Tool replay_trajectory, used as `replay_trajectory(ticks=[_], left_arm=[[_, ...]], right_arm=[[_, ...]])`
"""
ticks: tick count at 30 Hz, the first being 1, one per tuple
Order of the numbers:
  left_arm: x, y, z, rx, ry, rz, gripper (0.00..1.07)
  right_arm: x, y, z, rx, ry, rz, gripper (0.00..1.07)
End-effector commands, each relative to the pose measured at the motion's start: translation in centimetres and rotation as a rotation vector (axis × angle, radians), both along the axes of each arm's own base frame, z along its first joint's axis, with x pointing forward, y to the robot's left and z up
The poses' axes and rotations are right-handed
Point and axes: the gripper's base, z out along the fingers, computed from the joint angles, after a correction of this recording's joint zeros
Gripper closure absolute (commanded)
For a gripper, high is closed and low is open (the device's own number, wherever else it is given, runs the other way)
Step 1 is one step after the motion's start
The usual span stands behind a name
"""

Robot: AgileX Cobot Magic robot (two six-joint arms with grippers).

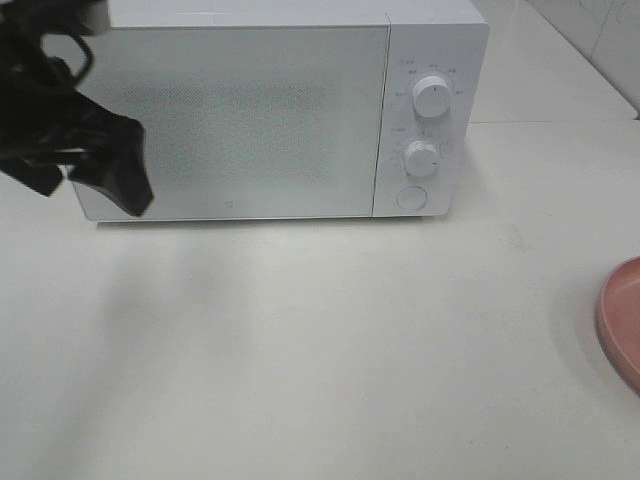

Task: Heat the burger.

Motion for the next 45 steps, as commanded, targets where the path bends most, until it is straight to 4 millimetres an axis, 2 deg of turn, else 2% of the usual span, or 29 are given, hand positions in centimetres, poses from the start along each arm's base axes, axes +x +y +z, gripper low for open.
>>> replay_trajectory(ticks=[1, 2, 4, 5, 8, 10, 11, 13, 14, 16, 18, 19, 20, 22, 25, 27, 30, 32, 36, 37, 44, 45], left_arm=[[-0.7, 3.0, 1.5, 0.007, -0.004, 0.065, 0.21], [-1.3, 4.4, 2.2, 0.001, -0.019, 0.110, 0.21], [-1.6, 5.1, 2.4, 0.000, -0.024, 0.129, 0.21], [-2.5, 6.4, 2.6, -0.004, -0.034, 0.175, 0.21], [-2.9, 6.9, 2.6, -0.005, -0.034, 0.195, 0.21], [-4.8, 8.1, 2.4, -0.008, -0.043, 0.237, 0.21], [-4.8, 8.1, 2.4, -0.008, -0.043, 0.237, 0.21], [-7.0, 8.9, 2.0, -0.005, -0.056, 0.265, 0.21], [-7.0, 8.9, 2.0, -0.005, -0.056, 0.265, 0.21], [-9.9, 9.6, 1.5, 0.027, -0.073, 0.297, 0.21], [-10.6, 9.8, 1.3, 0.039, -0.077, 0.312, 0.21], [-12.2, 10.3, 1.2, 0.063, -0.096, 0.334, 0.21], [-12.2, 10.3, 1.2, 0.063, -0.096, 0.334, 0.21], [-14.4, 11.0, 0.7, 0.102, -0.114, 0.363, 0.21], [-15.0, 11.2, 0.7, 0.110, -0.120, 0.368, 0.21], [-18.2, 11.6, 0.2, 0.123, -0.126, 0.370, 0.15], [-18.9, 11.8, 0.0, 0.129, -0.121, 0.370, 0.13], [-21.3, 12.1, -0.8, 0.138, -0.153, 0.345, 0.11], [-22.7, 12.2, -1.3, 0.119, -0.189, 0.348, 0.11], [-23.5, 12.3, -1.0, 0.100, -0.239, 0.353, 0.11], [-25.9, 12.5, -0.3, 0.048, -0.415, 0.365, 0.11], [-26.9, 12.6, -0.2, 0.024, -0.469, 0.370, 0.11]], right_arm=[[-0.4, 0.0, -0.1, 0.000, -0.025, -0.006, 0.31], [-0.4, 0.0, -0.1, 0.000, -0.025, -0.006, 0.31], [-0.4, 0.0, -0.1, 0.000, -0.025, -0.006, 0.31], [-0.4, 0.0, -0.1, 0.000, -0.025, -0.006, 0.31], [-0.4, 0.0, -0.1, 0.000, -0.025, -0.006, 0.31], [-0.4, 0.0, -0.1, 0.000, -0.025, -0.006, 0.31], [-0.4, 0.0, -0.1, 0.000, -0.025, -0.006, 0.31], [-0.4, 0.0, -0.1, 0.000, -0.025, -0.006, 0.31], [-0.4, 0.0, -0.1, 0.000, -0.025, -0.006, 0.31], [-0.4, 0.0, -0.1, 0.000, -0.025, -0.006, 0.31], [-0.4, 0.0, -0.1, 0.000, -0.025, -0.006, 0.31], [-0.4, 0.0, -0.1, 0.000, -0.025, -0.006, 0.31], [-0.4, 0.0, -0.1, 0.000, -0.025, -0.006, 0.31], [-0.4, 0.0, -0.1, 0.000, -0.025, -0.006, 0.31], [-0.4, 0.0, -0.1, 0.000, -0.025, -0.006, 0.31], [-0.4, 0.0, -0.1, 0.000, -0.025, -0.006, 0.31], [-0.4, 0.0, -0.1, 0.000, -0.025, -0.006, 0.31], [-0.4, 0.0, -0.1, 0.000, -0.025, -0.006, 0.31], [-0.4, 0.0, -0.1, 0.000, -0.025, -0.006, 0.31], [-0.4, 0.0, -0.1, 0.000, -0.025, -0.006, 0.31], [-0.4, 0.0, -0.1, 0.000, -0.025, -0.006, 0.31], [-0.4, 0.0, -0.1, 0.000, -0.025, -0.006, 0.31]])
